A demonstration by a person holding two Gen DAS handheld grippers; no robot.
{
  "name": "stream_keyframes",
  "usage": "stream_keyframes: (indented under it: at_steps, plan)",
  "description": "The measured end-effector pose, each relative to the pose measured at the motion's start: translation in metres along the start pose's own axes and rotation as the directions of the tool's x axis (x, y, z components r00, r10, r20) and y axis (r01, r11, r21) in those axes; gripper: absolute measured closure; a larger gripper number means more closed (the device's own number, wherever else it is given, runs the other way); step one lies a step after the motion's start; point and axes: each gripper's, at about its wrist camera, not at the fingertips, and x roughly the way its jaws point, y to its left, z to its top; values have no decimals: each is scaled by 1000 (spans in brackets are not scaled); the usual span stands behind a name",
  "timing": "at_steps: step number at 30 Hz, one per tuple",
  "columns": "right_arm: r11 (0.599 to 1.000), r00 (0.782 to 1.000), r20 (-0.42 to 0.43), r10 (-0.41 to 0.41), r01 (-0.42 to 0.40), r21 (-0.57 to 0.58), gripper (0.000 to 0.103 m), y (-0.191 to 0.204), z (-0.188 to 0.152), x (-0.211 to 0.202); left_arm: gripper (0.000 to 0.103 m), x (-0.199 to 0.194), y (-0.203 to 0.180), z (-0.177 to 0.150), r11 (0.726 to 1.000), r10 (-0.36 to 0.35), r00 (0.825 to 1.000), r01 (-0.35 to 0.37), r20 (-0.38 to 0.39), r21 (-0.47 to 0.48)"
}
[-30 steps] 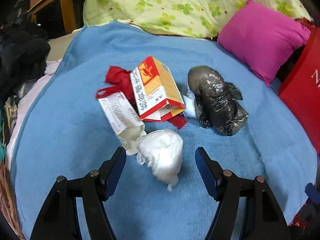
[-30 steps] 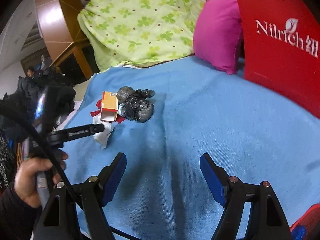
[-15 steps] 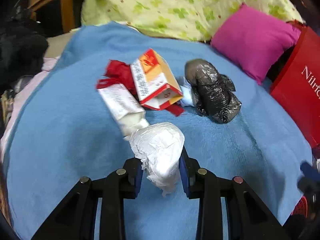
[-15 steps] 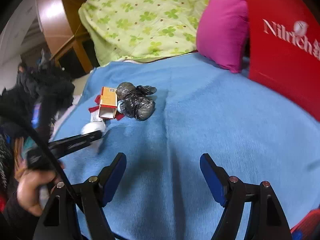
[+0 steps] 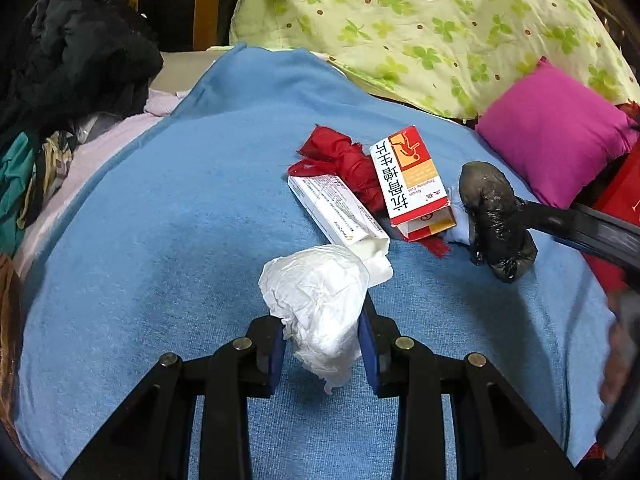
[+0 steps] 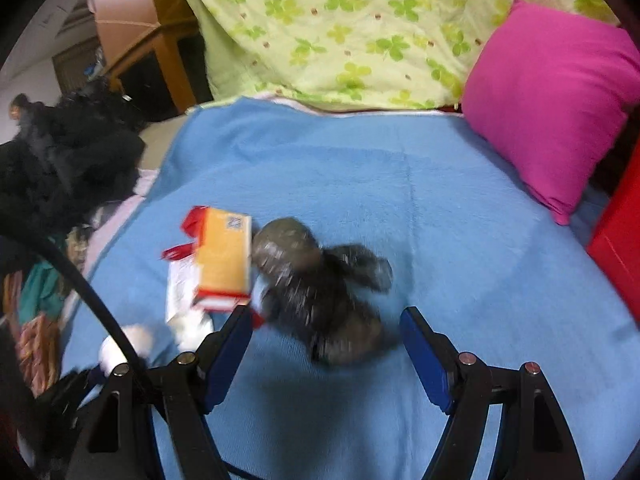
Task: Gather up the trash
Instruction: 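Grasp the white tissue with the left tool while the right tool grasps the black bag, then carry the white tissue and black bag over to the red mesh basket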
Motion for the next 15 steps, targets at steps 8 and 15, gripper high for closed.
stream_keyframes:
  at_steps: [8, 15]
  plan:
    - [1000, 994, -108, -6, 5, -2, 59, 1, -8, 45, 69, 1, -3, 1, 1000, -27, 1000, 27, -4, -4]
    - [1000, 998, -57, -23, 23, -15, 60, -5, -24, -4, 69, -1, -5, -2, 1000, -3, 1000, 3, 6, 15]
